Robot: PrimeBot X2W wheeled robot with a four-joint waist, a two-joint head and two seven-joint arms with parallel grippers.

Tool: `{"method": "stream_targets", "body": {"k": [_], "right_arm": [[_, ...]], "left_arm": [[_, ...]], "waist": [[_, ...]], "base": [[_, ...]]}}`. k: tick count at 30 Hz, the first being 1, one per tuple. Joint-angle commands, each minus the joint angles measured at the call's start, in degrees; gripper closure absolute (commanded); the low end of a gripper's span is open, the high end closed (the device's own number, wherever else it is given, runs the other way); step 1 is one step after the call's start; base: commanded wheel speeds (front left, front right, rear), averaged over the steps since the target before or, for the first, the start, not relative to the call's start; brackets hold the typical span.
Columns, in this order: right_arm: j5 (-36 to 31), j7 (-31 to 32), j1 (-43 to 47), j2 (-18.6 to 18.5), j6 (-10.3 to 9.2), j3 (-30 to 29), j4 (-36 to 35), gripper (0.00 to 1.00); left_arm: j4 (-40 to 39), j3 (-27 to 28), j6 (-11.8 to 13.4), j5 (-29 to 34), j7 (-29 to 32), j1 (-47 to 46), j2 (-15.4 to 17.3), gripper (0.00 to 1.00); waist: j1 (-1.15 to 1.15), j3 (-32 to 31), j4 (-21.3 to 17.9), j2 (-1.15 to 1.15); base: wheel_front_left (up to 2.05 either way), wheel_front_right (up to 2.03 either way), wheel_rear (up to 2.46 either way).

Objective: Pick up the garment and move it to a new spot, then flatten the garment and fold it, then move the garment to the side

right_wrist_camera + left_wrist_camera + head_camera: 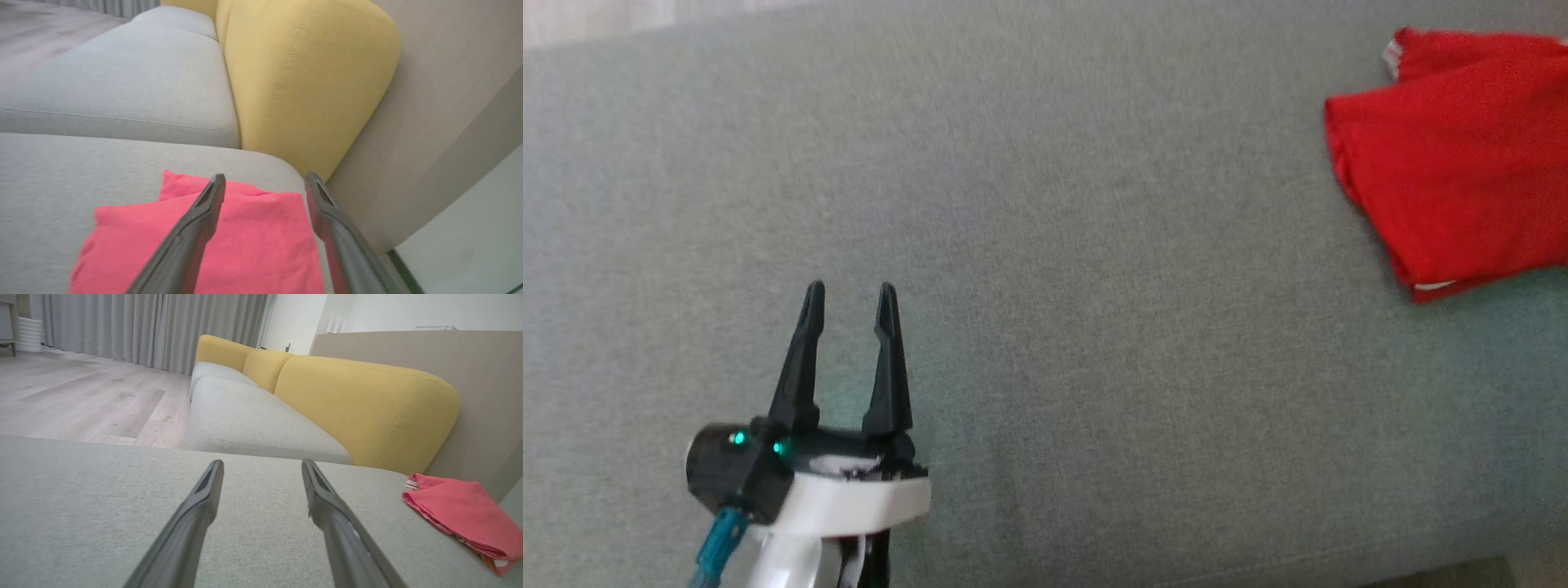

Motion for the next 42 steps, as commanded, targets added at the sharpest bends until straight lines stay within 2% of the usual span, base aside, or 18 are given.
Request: {"method": "stream_targets", "body": {"k": [1,5,11,17,20,22,28,34,42], "right_arm": [[-0.26,-0.79,2.66,0.46,0.37,0.87,-2.16,0.00],[0.76,-3.07,8.43,6.89,0.37,3.52,-4.11,0.00],[4.22,-8.95,17.95,15.23,0.37,11.13,-4.72,0.00],[3.94,-16.50,25.33,21.08,0.37,16.86,-3.44,0.00],[1.81,-17.68,27.73,22.73,0.37,15.92,-4.85,0.00],[-0.25,-17.76,29.26,23.62,0.37,14.28,-9.24,0.00],[-4.66,-17.80,35.67,24.99,0.37,10.48,-16.75,0.00],[-5.97,-17.81,39.45,25.29,0.37,8.89,-19.06,0.00],[-4.07,-17.81,41.03,25.38,0.37,9.09,-19.08,0.00]], "left_arm": [[-1.36,1.99,0.47,-0.04,-0.29,0.80,-0.29,0.00],[-0.75,2.41,1.03,-0.60,-0.29,2.39,-0.29,0.00],[0.34,2.87,1.37,-1.44,-0.29,5.71,-0.29,0.00],[0.72,3.75,1.94,-1.86,-0.29,10.38,-0.29,0.00],[1.17,4.13,2.49,-1.05,-0.29,12.13,-0.29,0.00],[0.76,4.55,2.73,-0.54,-0.29,12.83,-0.29,0.00],[-0.21,5.23,1.87,2.51,-0.29,15.13,-0.29,0.00],[-1.70,5.90,-0.27,4.50,-0.29,17.18,-0.29,0.00],[-1.65,6.48,-0.31,4.65,-0.29,18.03,-0.29,0.00]], "waist": [[0.00,-2.61,0.49,0.00],[0.00,-6.77,1.55,0.00],[0.00,-13.11,4.35,0.00],[0.00,-18.26,6.86,0.00],[0.00,-19.80,8.17,0.00],[0.00,-20.54,8.86,0.00],[0.00,-22.43,9.93,0.00],[0.00,-23.43,10.44,0.00],[0.00,-23.91,10.12,0.00]], "base": [[0.00,0.00,0.00],[0.00,0.00,0.00],[0.00,0.00,0.00],[0.00,0.00,0.00],[0.00,0.00,0.00],[0.00,0.00,0.00],[0.00,0.00,0.00],[0.00,0.00,0.00],[0.00,0.00,0.00]]}}
